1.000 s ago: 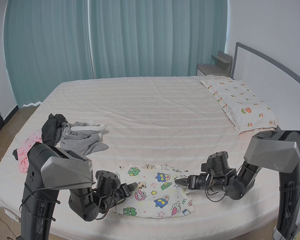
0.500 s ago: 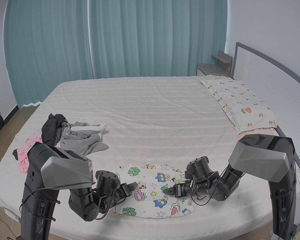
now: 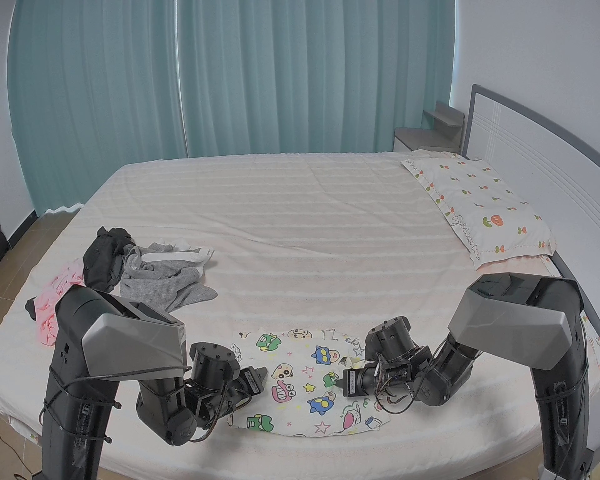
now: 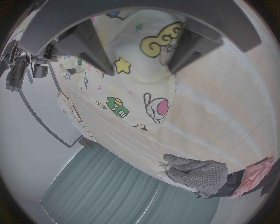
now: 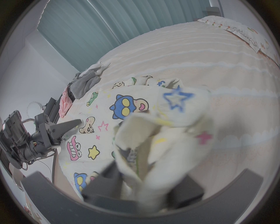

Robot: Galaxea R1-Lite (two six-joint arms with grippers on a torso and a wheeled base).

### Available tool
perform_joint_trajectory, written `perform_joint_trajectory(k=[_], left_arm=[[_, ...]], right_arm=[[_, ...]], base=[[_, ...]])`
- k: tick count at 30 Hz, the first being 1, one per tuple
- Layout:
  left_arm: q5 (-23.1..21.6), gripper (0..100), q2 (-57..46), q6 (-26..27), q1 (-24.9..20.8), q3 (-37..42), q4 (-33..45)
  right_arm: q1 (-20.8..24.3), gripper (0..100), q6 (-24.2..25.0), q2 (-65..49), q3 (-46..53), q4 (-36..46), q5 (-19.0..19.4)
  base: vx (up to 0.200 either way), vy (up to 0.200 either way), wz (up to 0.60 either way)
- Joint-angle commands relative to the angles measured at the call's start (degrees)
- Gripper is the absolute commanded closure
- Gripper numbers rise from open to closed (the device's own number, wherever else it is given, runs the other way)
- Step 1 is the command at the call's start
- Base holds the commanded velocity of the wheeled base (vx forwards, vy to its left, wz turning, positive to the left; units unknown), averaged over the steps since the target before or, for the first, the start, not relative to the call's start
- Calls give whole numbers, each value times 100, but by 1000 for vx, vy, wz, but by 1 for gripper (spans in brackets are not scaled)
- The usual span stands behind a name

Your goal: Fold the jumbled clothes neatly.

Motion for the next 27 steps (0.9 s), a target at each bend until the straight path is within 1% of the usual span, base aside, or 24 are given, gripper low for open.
perform_joint_trajectory(k=[1, 5, 7, 15, 21, 27], left_arm=[[2, 100, -25, 0, -31, 9, 0], [11, 100, -51, 0, -57, 53, -9], [11, 100, -104, 0, -83, 124, -9], [28, 100, -543, 0, -127, 273, 0], [46, 100, -579, -18, -189, 326, -9], [55, 100, -658, -150, -338, 317, -9]], right_arm=[[-1, 100, 65, -40, 45, -38, 9], [-18, 100, 663, -295, 106, -135, 17], [-36, 100, 847, -462, 212, -135, 53], [-89, 100, 909, -726, 537, -267, 79], [-89, 100, 944, -805, 581, -319, 79], [-89, 100, 944, -866, 642, -328, 123]], base=[[0, 0, 0], [0, 0, 0], [0, 0, 0], [0, 0, 0], [0, 0, 0], [0, 0, 0]])
